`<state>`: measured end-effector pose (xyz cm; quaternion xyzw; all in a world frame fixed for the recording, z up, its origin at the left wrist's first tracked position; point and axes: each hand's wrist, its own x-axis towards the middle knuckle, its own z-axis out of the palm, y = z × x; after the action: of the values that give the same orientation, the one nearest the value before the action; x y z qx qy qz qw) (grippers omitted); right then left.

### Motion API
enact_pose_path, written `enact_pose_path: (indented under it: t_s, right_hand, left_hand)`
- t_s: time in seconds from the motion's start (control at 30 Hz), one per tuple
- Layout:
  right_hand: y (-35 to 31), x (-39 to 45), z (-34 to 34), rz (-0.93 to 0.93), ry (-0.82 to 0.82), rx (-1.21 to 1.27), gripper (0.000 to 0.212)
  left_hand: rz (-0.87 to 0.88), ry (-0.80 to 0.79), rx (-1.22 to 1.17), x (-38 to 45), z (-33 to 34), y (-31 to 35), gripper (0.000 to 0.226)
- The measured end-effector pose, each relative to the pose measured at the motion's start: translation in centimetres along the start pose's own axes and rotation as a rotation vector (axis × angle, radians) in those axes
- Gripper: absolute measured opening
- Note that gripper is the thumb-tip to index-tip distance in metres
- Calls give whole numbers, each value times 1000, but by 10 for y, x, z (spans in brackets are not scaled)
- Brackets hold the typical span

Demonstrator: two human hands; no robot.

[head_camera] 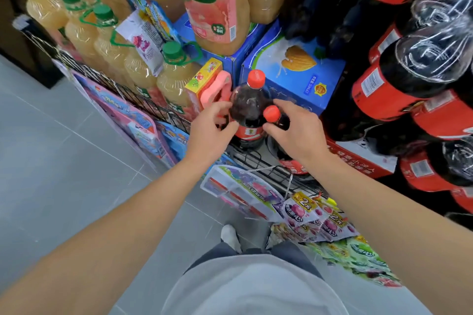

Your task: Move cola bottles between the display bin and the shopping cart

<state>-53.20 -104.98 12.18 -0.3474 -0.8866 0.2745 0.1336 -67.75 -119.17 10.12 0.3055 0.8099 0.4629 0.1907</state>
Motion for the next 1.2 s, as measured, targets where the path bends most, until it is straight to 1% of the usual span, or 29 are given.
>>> enact_pose_path:
  t_s: [0.1, 0.13, 0.27, 0.4, 0.53, 0.63, 0.73, 0.87, 1.0, 1.13, 1.2]
  right_hand:
    - [2, -2, -5, 24, 64, 16, 36]
    - [5, -5, -8, 36, 77, 32, 34]
    - [13, -14, -26, 95, 131, 99, 32]
    - [21, -21, -41, 153, 296, 191, 33]
    - [11, -24, -36, 96, 354, 295, 32]
    - [10, -19, -32, 70, 350, 337, 29]
    - [21, -17, -36, 102, 312, 365, 32]
    - [39, -17, -47, 64, 221, 308, 34]
    - [50, -18, -52, 64, 138, 309, 22]
    - [49, -14, -60, 50, 109, 301, 15]
    - [47, -15, -62, 40, 101, 294, 18]
  left_hand:
    - [-23, -57, -30, -13, 7, -2, 34]
    - [-11, -76, -39, -15, 12, -1, 33]
    - [35, -75, -17, -20, 27, 5, 31]
    - [108, -55, 26, -25, 43, 18, 38]
    - [161, 47, 132, -19, 46, 30, 40]
    - [218, 18, 199, -21, 49, 37, 38]
    - [249, -64, 264, -27, 60, 39, 48]
    - [293, -98, 354, -27, 67, 41, 56]
    - [336, -152, 355, -30, 75, 51, 61]
    - [367, -130, 375, -31, 86, 52, 68]
    - [360, -133, 400, -33, 90, 50, 77]
